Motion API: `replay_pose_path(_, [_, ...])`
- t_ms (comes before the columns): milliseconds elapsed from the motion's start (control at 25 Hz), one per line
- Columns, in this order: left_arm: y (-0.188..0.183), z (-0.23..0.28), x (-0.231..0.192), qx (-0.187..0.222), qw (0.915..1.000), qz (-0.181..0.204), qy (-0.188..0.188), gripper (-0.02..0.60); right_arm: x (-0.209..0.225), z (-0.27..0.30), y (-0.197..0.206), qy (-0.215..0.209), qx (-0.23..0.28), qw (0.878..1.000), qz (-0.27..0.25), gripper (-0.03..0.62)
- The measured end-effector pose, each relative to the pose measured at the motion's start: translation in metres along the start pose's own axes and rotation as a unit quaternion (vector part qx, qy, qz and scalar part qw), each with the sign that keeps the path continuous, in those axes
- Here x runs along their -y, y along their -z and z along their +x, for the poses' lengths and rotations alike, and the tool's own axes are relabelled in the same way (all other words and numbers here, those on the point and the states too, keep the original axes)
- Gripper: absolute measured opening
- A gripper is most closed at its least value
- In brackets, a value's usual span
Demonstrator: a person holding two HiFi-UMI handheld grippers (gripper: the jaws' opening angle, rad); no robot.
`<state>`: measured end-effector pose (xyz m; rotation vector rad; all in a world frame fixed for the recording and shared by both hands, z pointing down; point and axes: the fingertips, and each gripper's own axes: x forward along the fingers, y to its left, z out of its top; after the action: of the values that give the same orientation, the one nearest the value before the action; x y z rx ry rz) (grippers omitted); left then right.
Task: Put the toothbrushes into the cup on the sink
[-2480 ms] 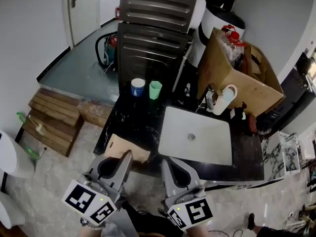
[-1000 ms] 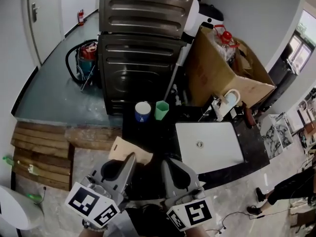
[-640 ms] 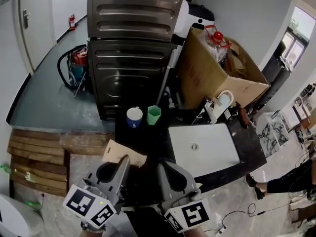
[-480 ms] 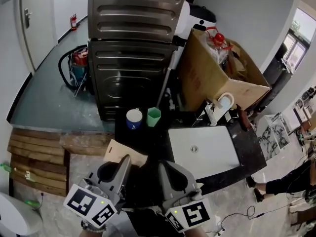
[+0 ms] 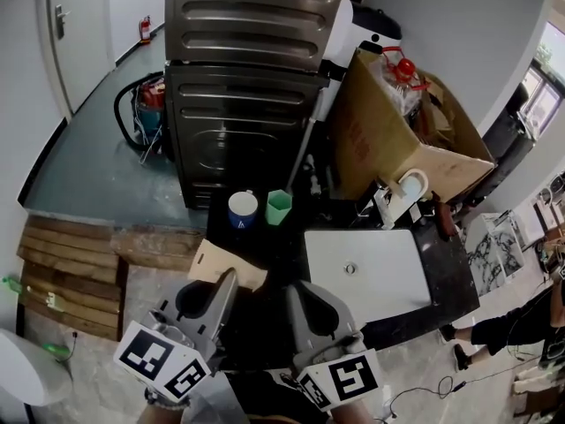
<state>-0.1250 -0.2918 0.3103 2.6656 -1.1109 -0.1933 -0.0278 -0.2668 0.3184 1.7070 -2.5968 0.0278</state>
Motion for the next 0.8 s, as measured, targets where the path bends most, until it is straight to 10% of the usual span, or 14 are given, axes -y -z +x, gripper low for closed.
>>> replay_pose_path(800, [-0.006, 0.032, -0.031, 0.001, 0.9987, 0.041, -0.030, 0.028, 0.026, -0.003, 0.015, 0.006, -0.013, 1.000, 0.012, -0.002])
